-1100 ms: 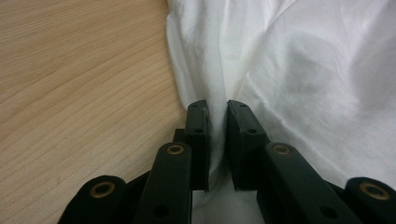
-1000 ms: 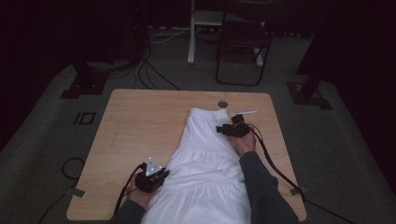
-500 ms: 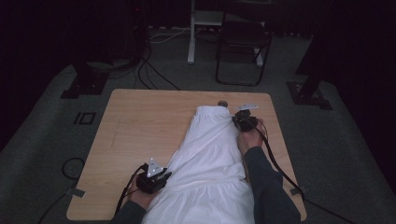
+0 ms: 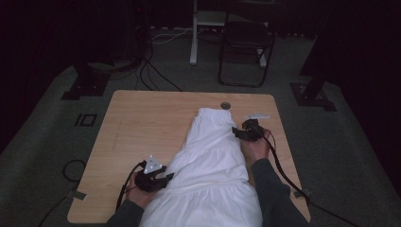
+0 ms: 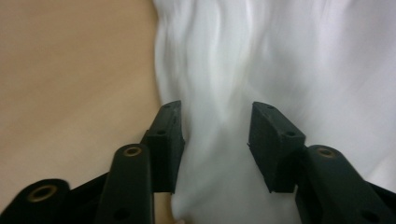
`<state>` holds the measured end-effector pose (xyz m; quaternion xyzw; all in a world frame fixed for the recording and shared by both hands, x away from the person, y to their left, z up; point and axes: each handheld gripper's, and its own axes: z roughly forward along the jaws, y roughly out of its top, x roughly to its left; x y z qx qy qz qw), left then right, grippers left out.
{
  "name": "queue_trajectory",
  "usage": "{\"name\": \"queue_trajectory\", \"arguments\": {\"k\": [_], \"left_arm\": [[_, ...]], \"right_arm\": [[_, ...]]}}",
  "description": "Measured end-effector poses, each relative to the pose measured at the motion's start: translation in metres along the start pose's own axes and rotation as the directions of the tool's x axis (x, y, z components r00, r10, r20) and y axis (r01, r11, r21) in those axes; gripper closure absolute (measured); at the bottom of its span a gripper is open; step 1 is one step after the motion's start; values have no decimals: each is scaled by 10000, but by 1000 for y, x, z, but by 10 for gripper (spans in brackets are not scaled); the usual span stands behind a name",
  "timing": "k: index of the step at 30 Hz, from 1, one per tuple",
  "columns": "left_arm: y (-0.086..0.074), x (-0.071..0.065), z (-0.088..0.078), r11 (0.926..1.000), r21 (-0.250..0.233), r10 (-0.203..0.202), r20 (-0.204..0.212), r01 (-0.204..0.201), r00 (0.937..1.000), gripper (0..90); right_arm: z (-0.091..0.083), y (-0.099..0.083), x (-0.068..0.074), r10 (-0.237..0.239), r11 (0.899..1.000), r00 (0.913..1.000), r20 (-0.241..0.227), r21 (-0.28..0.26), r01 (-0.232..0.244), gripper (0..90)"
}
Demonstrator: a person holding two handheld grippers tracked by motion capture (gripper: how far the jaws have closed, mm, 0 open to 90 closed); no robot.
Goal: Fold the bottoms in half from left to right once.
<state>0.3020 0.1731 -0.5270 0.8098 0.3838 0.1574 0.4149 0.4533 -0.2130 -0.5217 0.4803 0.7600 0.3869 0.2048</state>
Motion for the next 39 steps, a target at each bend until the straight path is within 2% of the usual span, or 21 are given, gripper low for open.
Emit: {"name": "queue_trajectory", "arguments": {"k": [2, 4, 6, 8, 11, 12, 13, 15, 16, 17, 18, 19, 20, 22, 28, 30, 32, 33, 35, 37, 39], "left_arm": [[21, 3, -1, 9999, -150, 76, 102, -74, 9999, 524], [50, 2, 7, 9981, -304, 538, 24, -537, 9986, 524], [69, 2, 23, 9966, -409, 717, 149, -711, 9973, 531], [82, 1, 48, 9959, -37, 906, 162, -906, 9958, 543], [85, -3, 89, 9916, 464, 1204, 119, -1209, 9927, 548], [85, -3, 89, 9916, 464, 1204, 119, -1209, 9927, 549], [80, -5, 109, 9882, 894, 1252, -37, -1244, 9921, 549], [73, -6, 123, 9815, 1433, 1310, -180, -1272, 9912, 546], [67, -5, 127, 9810, 1520, 1246, -184, -1204, 9920, 535], [64, -2, 126, 9883, 1213, 938, -100, -919, 9955, 533], [60, 0, 123, 9915, 1131, 662, -80, -648, 9978, 530], [52, 1, 118, 9948, 837, 590, -113, -579, 9982, 529], [52, 1, 118, 9948, 837, 590, -113, -579, 9982, 529], [40, -4, 108, 9970, 600, 493, -158, -483, 9987, 529], [15, -23, 82, 9974, 490, 531, -169, -522, 9984, 527], [7, -31, 74, 9972, 497, 572, -168, -563, 9982, 525], [2, -37, 68, 9968, 507, 626, -126, -618, 9980, 523], [0, -39, 66, 9969, 506, 615, -127, -608, 9980, 520], [-3, -43, 63, 9967, 518, 629, -214, -618, 9978, 512], [-3, -45, 63, 9965, 551, 652, -334, -633, 9973, 505], [-4, -47, 62, 9969, 528, 601, -372, -580, 9975, 501]], "right_arm": [[0, -7, 9, -291, 9994, 9992, -273, 173, 296, 444], [5, -15, 15, -288, 9988, 9980, -563, 388, 310, 461], [13, -21, 20, -309, 9977, 9982, -506, 587, 339, 477], [21, -26, 23, -265, 9967, 9987, -439, 755, 298, 479], [27, -30, 27, -326, 9976, 9990, -312, 599, 344, 460], [27, -30, 27, -326, 9976, 9990, -312, 599, 344, 460], [27, -30, 28, -396, 9976, 9988, -281, 558, 411, 455], [27, -33, 32, -744, 9961, 9972, -74, 471, 746, 446], [27, -34, 33, -811, 9958, 9967, -13, 413, 811, 447], [26, -36, 35, -795, 9963, 9968, -3, 338, 795, 447], [25, -38, 35, -784, 9965, 9969, -3, 275, 783, 447], [24, -40, 36, -757, 9969, 9971, 12, 212, 756, 447], [21, -43, 39, -705, 9974, 9975, 2, 125, 705, 447], [16, -49, 45, -810, 9967, 9967, -63, 73, 810, 448], [-8, -71, 67, -1081, 9940, 9932, -423, 111, 1087, 447], [-17, -77, 73, -1251, 9915, 9899, -662, 278, 1271, 448], [-25, -78, 77, -1425, 9861, 9845, -1022, 716, 1501, 482], [-29, -77, 76, -1471, 9840, 9817, -1208, 832, 1577, 489], [-35, -72, 72, -1524, 9874, 9847, -851, 293, 1553, 427], [-37, -63, 63, -1105, 9938, 9929, -447, -157, 1099, 366], [-30, -52, 52, -655, 9974, 9973, -325, -327, 645, 318]]}}
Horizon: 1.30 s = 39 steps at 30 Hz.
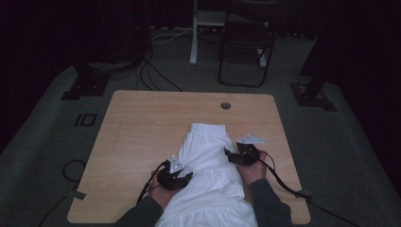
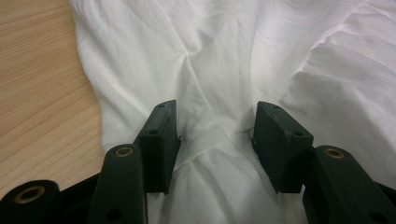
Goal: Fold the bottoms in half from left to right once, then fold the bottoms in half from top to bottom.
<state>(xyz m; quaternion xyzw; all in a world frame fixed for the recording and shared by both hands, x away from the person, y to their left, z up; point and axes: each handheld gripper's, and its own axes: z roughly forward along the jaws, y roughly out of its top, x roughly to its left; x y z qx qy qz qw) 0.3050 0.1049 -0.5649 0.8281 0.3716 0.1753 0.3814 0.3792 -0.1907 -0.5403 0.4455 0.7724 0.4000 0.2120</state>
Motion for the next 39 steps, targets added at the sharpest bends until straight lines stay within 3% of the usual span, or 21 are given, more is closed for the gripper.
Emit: {"name": "queue_trajectory", "arguments": {"k": [3, 4, 6, 8, 10, 12, 16, 19, 20, 22, 24, 28, 32, 36, 39], "left_arm": [[3, 1, -2, 9995, 301, -19, 383, 8, 9993, 443], [7, 3, -3, 9982, 596, -129, 525, 97, 9985, 442], [19, 9, -9, 9947, 1008, -293, 872, 204, 9958, 441], [35, 16, -18, 9975, 682, -246, 842, 188, 9961, 441], [53, 24, -22, 10000, 57, 11, 512, -14, 9987, 419], [68, 35, -16, 9989, -371, 309, 156, -303, 9994, 383], [86, 61, 24, 9980, -385, -492, 307, 504, 9983, 325], [88, 71, 54, 9943, 278, -1032, -48, 1033, 9946, 292], [88, 73, 61, 9920, 553, -1137, 11, 1135, 9935, 291], [84, 74, 74, 9864, 1310, -978, -184, 993, 9950, 254], [81, 72, 77, 9901, 1230, -625, -461, 677, 9970, 245], [80, 70, 78, 9922, 1165, -391, -486, 446, 9981, 237], [79, 70, 80, 9939, 1061, -260, -399, 301, 9989, 207], [79, 70, 81, 9949, 967, -237, -394, 275, 9989, 192], [80, 69, 82, 9950, 954, -242, -423, 281, 9988, 190]], "right_arm": [[23, 9, -12, 317, 9973, 9994, -156, 674, -306, 322], [30, 10, -13, 207, 9968, 9998, 49, 777, -210, 348], [39, 13, -15, 70, 9954, 10000, -46, 958, -65, 411], [46, 14, -13, -139, 9933, 9999, -87, 1145, 148, 470], [49, 14, -11, -283, 9915, 9995, -118, 1269, 295, 527], [50, 14, -10, -297, 9911, 9994, -162, 1297, 315, 528], [50, 15, -11, -283, 9909, 9994, -179, 1314, 304, 526], [50, 14, -11, -271, 9910, 9995, -170, 1305, 291, 526], [50, 15, -11, -274, 9909, 9994, -189, 1310, 297, 525], [50, 15, -11, -298, 9907, 9993, -230, 1319, 326, 523], [50, 14, -12, -309, 9912, 9992, -248, 1282, 338, 522], [50, 14, -12, -289, 9915, 9993, -254, 1262, 319, 514], [51, 20, -15, -172, 9850, 9990, -402, 1708, 238, 375], [54, 24, -20, 392, 9891, 9966, -721, 1442, -285, 315], [60, 26, -19, 301, 9878, 9970, -707, 1548, -189, 280]]}}
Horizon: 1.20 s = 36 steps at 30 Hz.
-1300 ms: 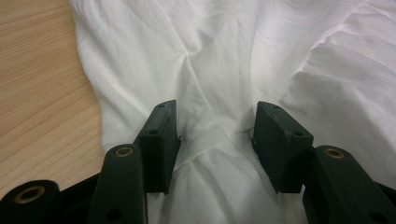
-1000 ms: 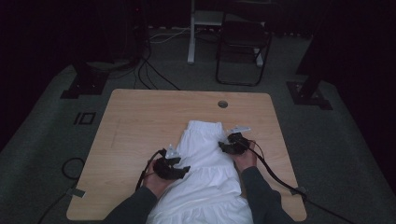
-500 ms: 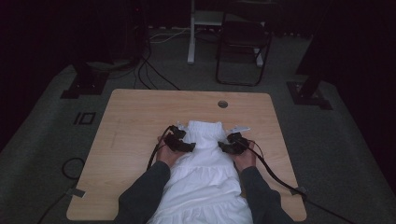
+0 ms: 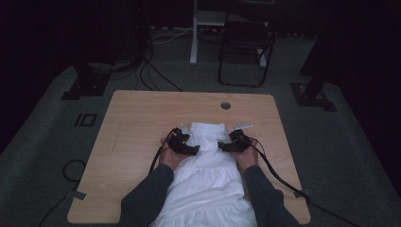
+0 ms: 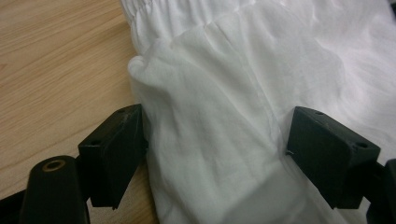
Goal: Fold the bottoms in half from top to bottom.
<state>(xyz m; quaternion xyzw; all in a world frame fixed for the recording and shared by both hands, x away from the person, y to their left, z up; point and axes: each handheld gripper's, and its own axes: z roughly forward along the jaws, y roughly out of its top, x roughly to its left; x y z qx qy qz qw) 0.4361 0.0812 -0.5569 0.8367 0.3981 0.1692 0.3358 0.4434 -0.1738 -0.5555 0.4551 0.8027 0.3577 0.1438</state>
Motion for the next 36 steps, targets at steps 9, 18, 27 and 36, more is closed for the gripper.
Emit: {"name": "queue_trajectory", "arguments": {"k": [9, 18, 27, 36], "left_arm": [[1, -3, -1, 10000, -25, -56, -2, 56, 10000, 249], [7, -1, -4, 9954, 234, -940, 406, 931, 9947, 767], [29, 16, -27, 9944, -571, -847, 736, 890, 9937, 831], [99, 32, -93, 9674, -2534, 49, 223, 9, 9997, 830]], "right_arm": [[7, 2, 14, -410, 9991, 9968, 687, -21, 413, 348], [7, 8, 16, 23, 10000, 9999, 101, 80, -24, 817], [-5, 29, 2, 545, 9977, 9963, -664, -357, -569, 846], [-62, 101, 4, -379, 9729, 9992, -91, -2288, 348, 845]]}}
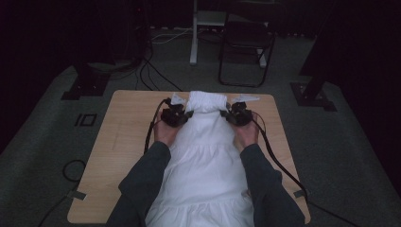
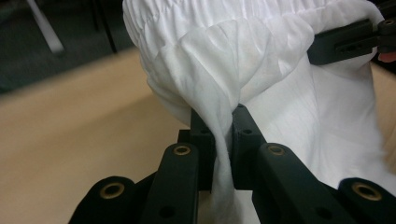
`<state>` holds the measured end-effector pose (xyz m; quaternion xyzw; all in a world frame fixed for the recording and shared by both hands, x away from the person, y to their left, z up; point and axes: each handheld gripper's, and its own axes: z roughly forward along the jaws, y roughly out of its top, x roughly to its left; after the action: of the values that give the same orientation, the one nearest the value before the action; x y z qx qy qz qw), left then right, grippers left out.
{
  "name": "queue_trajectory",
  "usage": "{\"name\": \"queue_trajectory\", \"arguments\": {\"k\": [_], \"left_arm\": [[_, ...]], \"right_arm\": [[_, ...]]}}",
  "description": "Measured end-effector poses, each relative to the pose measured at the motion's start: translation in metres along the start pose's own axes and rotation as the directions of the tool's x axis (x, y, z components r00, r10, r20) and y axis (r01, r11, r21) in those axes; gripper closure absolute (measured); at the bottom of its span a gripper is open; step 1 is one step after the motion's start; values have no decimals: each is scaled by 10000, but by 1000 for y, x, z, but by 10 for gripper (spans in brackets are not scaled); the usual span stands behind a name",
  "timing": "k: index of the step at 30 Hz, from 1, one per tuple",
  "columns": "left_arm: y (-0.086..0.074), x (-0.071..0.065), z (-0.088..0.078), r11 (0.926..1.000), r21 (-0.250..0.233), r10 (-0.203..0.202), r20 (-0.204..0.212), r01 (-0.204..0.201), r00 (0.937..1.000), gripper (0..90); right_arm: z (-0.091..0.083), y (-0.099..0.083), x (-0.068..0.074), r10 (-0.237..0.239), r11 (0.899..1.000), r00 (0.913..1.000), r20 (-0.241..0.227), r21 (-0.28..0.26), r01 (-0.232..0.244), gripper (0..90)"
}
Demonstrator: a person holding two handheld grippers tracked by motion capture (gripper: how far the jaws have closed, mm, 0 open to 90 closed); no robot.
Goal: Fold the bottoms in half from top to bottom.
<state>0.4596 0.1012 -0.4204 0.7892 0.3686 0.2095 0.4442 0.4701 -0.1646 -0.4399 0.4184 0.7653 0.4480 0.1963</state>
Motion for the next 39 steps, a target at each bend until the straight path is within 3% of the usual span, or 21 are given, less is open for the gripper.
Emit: {"name": "queue_trajectory", "arguments": {"k": [1, 3, 6, 10, 13, 15, 19, 23, 27, 29, 31, 34, 36, 37, 39], "left_arm": [[0, 0, 0, 10000, 0, 0, 0, 0, 10000, 829], [23, 5, -15, 9981, -620, 24, -40, -27, 10000, 829], [33, 7, -24, 9972, -749, 56, 23, -54, 10000, 828], [25, 2, -32, 9985, -331, 440, 273, -431, 9987, 825], [13, -6, -42, 9981, -340, 531, 654, -510, 9964, 822], [3, -15, -53, 9977, -506, 494, 915, -449, 9946, 822], [-23, -39, -76, 9937, -382, 1089, 1162, -1051, 9872, 822], [-53, -62, -98, 9893, -137, 1456, 1383, -1451, 9796, 822], [-94, -80, -108, 9900, 153, 1354, 1776, -1403, 9747, 817], [-116, -87, -107, 9926, 426, 1033, 1975, -1138, 9749, 817], [-135, -93, -100, 9884, 1022, 899, 2035, -1125, 9749, 814], [-161, -100, -85, 9695, 2145, 711, 2186, -1190, 9732, 812], [-177, -102, -73, 9482, 2853, 763, 2222, -1396, 9720, 810], [-183, -100, -67, 9404, 3134, 597, 2303, -1321, 9713, 807], [-188, -90, -61, 9526, 2970, -133, 2564, -657, 9665, 806]], "right_arm": [[0, 0, 0, 0, 10000, 10000, 0, 0, 0, 845], [-17, 26, 3, -179, 9965, 9997, 172, -813, 192, 844], [-29, 44, 7, -539, 9927, 9981, 289, -1065, 567, 844], [-36, 38, 13, -725, 9933, 9973, 101, -892, 731, 844], [-45, 23, 20, -821, 9937, 9964, -193, -783, 804, 844], [-54, 13, 24, -866, 9940, 9953, -441, -710, 834, 844], [-76, -11, 39, -1054, 9930, 9896, -984, -635, 994, 843], [-92, -43, 61, -1673, 9859, 9779, -1254, -320, 1645, 840], [-101, -76, 77, -1631, 9865, 9721, -1688, -127, 1633, 839], [-102, -93, 82, -1583, 9870, 9707, -1805, 1, 1610, 838], [-97, -112, 87, -1462, 9873, 9708, -1903, 342, 1554, 838], [-82, -138, 94, -1563, 9759, 9698, -1873, 1220, 1808, 838], [-73, -152, 97, -1430, 9694, 9697, -1983, 1696, 1776, 837], [-69, -158, 98, -1418, 9653, 9695, -1998, 1889, 1801, 838], [-61, -165, 101, -1426, 9547, 9710, -1919, 2322, 1861, 839]]}}
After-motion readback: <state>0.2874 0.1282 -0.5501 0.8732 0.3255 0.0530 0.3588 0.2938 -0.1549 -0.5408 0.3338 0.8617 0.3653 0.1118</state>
